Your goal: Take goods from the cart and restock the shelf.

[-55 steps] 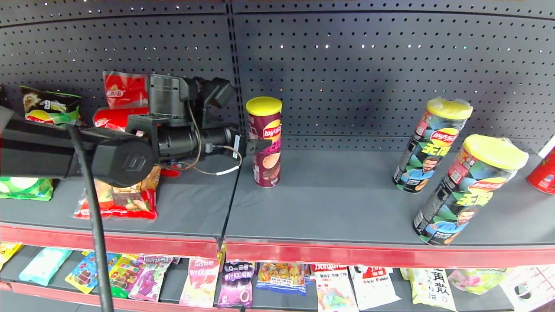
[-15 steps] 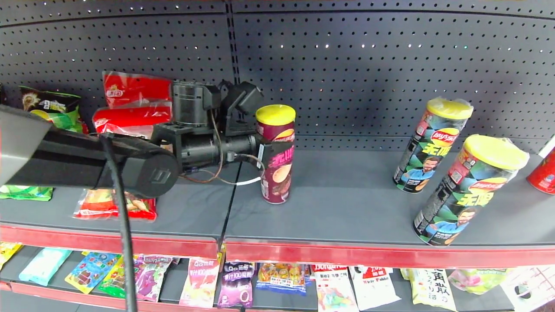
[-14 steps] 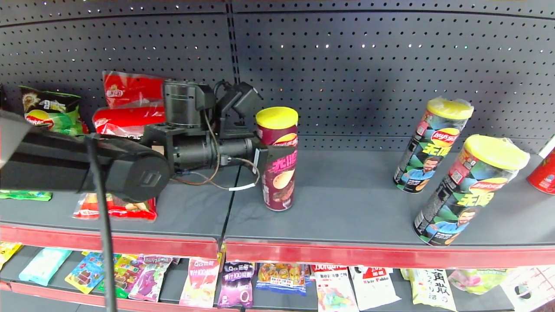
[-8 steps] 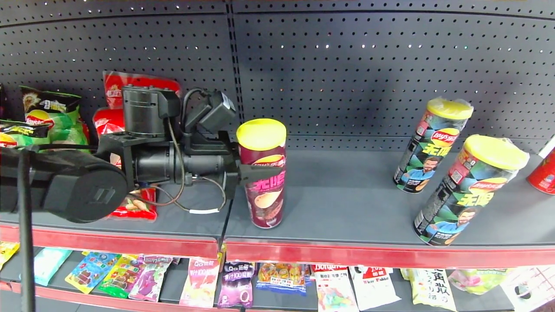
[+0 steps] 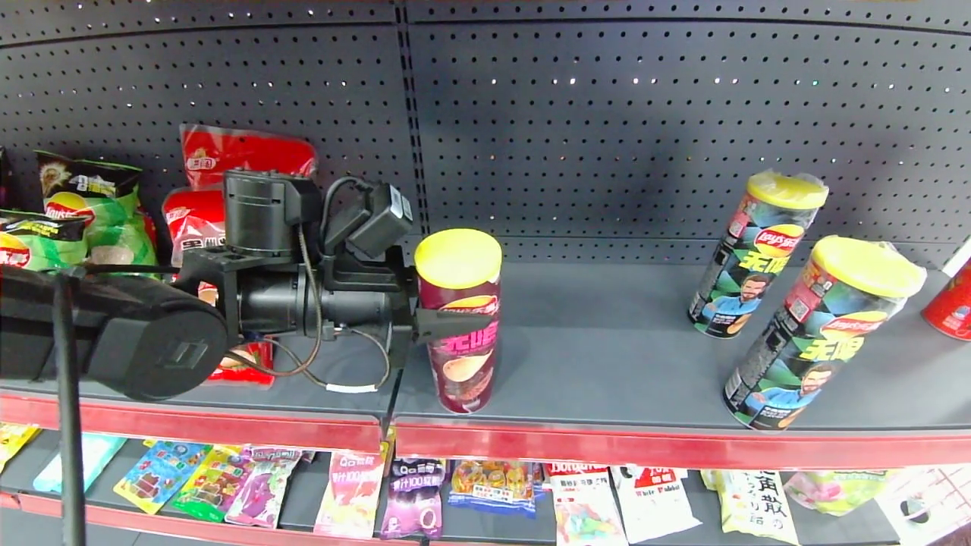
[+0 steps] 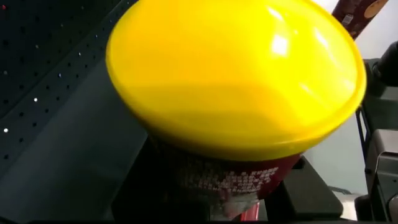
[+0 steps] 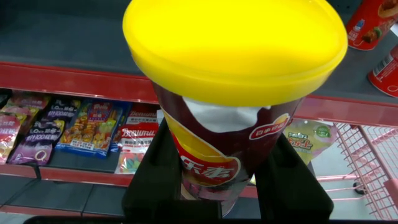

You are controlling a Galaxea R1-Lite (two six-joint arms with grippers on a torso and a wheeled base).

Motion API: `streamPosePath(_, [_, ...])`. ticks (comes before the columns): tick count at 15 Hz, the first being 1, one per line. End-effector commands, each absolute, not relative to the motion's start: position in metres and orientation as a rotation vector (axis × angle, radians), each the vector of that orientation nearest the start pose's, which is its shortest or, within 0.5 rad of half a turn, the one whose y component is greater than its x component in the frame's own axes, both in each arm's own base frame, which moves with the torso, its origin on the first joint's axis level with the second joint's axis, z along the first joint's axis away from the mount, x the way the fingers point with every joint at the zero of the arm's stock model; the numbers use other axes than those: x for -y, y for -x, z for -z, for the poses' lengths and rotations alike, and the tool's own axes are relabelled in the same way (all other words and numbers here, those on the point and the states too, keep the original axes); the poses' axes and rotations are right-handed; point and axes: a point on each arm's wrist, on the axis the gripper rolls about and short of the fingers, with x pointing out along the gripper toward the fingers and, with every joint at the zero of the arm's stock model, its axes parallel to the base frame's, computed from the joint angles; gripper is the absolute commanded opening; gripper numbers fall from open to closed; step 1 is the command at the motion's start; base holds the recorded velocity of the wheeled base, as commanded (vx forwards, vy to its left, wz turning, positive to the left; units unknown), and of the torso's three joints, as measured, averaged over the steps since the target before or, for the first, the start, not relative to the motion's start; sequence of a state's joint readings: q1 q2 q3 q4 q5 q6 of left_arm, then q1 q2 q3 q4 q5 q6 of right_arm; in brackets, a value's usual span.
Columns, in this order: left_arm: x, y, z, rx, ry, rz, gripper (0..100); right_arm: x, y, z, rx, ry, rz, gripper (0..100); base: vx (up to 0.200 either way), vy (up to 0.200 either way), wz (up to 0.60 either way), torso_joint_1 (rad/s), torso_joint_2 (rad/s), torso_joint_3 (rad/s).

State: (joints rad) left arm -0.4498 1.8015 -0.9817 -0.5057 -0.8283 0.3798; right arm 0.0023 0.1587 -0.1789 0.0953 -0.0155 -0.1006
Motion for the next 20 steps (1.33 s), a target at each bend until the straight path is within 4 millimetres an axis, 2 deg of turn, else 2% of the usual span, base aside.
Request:
streamPosePath(1, [0.161, -0.295, -0.182, -0.101, -0.256, 1.314, 0, 0.000, 0.021, -0.119, -0.077, 0.102, 0.008, 0, 0.000, 0.000, 0.00, 0.000, 0.00, 0.000])
streamPosePath(10, [0.154, -0.298, -0.183, -0.143, -0.191, 1.309, 0, 0.000, 0.018, -0.120, -0.099, 0.102, 0.007, 0, 0.000, 0.000, 0.00, 0.000, 0.00, 0.000])
streamPosePath(14, [0.152, -0.297, -0.182, -0.141, -0.165, 1.371, 0, 0.000, 0.016, -0.121, -0.114, 0.102, 0.007, 0, 0.000, 0.000, 0.00, 0.000, 0.00, 0.000])
streamPosePath(20, [0.144, -0.304, -0.176, -0.153, -0.153, 1.373, 0, 0.000, 0.016, -0.121, -0.117, 0.104, 0.006, 0, 0.000, 0.000, 0.00, 0.000, 0.00, 0.000])
